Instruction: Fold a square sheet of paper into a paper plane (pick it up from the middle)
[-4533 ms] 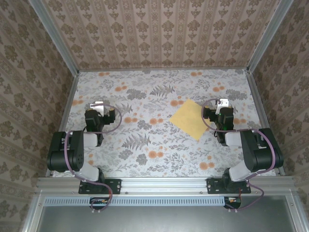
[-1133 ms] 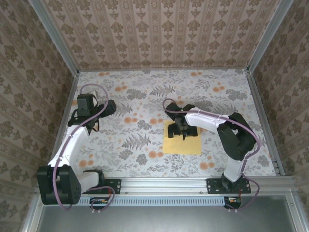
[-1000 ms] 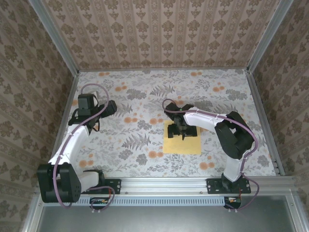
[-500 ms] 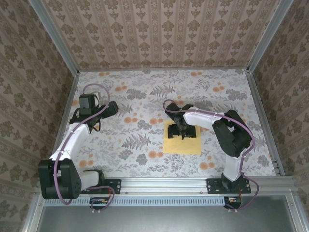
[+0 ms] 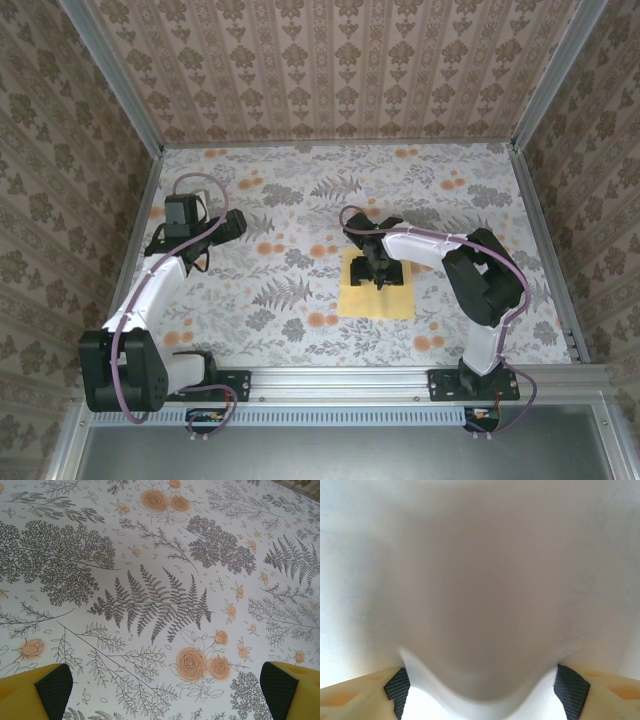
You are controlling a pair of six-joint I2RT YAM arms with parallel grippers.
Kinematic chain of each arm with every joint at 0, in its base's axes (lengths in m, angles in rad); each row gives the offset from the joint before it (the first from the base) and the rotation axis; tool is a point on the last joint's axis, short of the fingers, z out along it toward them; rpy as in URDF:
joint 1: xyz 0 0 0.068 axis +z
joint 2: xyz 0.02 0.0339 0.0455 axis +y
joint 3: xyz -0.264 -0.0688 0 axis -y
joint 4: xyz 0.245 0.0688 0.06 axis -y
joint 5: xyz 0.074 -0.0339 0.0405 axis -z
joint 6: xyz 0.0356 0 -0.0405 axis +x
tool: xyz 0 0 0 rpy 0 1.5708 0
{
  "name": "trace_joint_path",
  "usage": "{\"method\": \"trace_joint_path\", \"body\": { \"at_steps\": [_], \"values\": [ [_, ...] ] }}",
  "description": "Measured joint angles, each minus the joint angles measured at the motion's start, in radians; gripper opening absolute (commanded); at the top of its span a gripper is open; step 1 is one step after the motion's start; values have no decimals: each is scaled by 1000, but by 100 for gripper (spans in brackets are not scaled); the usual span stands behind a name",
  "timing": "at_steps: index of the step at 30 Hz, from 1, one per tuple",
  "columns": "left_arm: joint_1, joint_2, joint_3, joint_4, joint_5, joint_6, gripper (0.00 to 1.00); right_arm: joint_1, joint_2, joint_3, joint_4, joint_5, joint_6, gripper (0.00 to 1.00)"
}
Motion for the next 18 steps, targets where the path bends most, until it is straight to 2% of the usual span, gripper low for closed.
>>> {"method": "trace_joint_path", "body": {
  "at_steps": [8, 10, 15, 18],
  "values": [
    [-5, 40, 0, 1, 64, -73, 100, -12, -38, -43, 63, -10, 8, 39],
    [-13, 59, -1, 3, 96, -98, 100, -15, -51, -58, 115, -38, 21, 33],
    [-89, 95, -10, 26, 162, -142, 99, -15, -93, -113, 317, -203, 32, 31],
    [-154, 121, -22, 56, 211, -180, 95, -19, -125, -146, 475, -351, 55, 31]
  ]
}}
